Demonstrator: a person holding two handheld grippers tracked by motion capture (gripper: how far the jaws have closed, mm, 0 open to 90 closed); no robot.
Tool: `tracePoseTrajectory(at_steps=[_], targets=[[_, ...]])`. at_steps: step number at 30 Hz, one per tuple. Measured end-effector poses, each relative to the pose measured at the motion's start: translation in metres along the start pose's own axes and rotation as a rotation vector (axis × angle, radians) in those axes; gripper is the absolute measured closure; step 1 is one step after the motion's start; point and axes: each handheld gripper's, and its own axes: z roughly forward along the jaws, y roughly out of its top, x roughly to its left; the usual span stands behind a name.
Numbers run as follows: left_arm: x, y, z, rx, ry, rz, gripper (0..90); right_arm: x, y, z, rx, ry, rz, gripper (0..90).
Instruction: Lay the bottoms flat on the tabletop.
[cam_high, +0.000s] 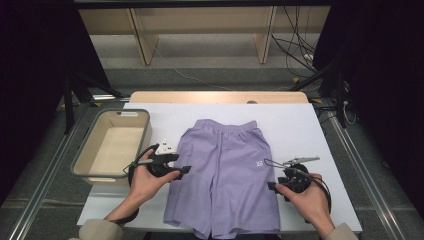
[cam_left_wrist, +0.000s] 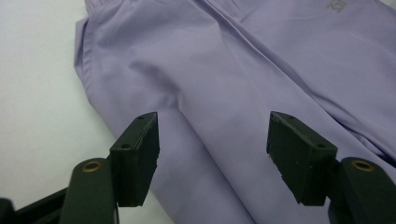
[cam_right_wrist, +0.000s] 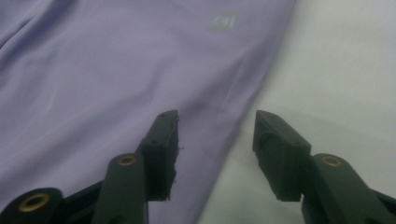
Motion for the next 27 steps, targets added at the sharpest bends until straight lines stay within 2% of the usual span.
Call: tracePoseTrajectory(at_steps=[5, 11, 17, 21, 24, 27], targets=[[-0.008, -0.014, -0.005, 0.029, -0.007, 0.027, 35.0, 0.011, -0.015, -0.002, 0.049, -0.009, -0.002, 56.4], [-0.015, -0.022, -0.010, 0.030, -0.008, 0.039, 34.8, 0.019, -0.022, -0.003, 0.082, -0.042, -0.007, 64.5], [-0.019, -0.027, -0.012, 0.032, -0.003, 0.047, 34.6, 0.028, -0.024, -0.001, 0.088, -0.110, -0.067, 77.2], [-0.022, -0.028, -0.011, 0.038, -0.006, 0.057, 34.5, 0.031, -0.025, 0.000, 0.093, -0.098, -0.084, 87.5], [-0.023, -0.028, -0.011, 0.041, -0.009, 0.059, 34.5, 0.031, -0.025, 0.000, 0.097, -0.087, -0.096, 90.0], [-0.023, -0.029, -0.011, 0.043, -0.007, 0.059, 34.6, 0.027, -0.024, -0.002, 0.093, -0.060, -0.069, 90.0]])
